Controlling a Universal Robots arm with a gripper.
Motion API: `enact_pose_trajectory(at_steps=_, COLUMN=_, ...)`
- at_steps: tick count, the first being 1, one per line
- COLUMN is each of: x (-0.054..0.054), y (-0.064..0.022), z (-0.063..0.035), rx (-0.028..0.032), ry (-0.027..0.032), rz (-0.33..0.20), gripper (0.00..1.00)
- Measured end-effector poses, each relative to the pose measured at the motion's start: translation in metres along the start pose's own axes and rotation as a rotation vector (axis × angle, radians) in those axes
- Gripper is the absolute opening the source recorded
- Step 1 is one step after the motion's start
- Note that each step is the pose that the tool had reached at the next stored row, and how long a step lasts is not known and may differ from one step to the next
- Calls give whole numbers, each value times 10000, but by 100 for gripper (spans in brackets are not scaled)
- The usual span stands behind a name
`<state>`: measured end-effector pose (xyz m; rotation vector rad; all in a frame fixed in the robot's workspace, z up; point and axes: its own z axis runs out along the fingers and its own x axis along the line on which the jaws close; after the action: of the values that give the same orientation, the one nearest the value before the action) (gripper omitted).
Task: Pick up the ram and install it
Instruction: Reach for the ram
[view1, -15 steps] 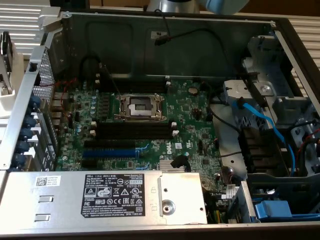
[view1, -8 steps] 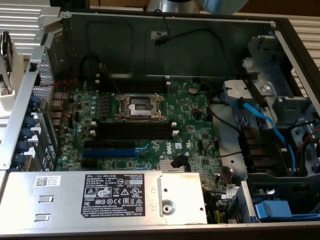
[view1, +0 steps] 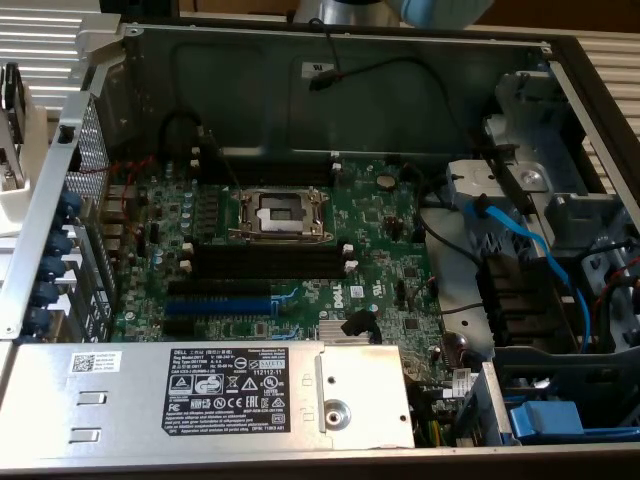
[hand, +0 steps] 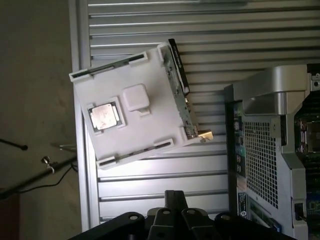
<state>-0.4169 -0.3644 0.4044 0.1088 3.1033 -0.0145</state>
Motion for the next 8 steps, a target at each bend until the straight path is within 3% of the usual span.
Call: enact_pose_trajectory(at_steps=8, x=209, y=187, z=-9, rx=14, ry=-1, rz=-1, gripper=10)
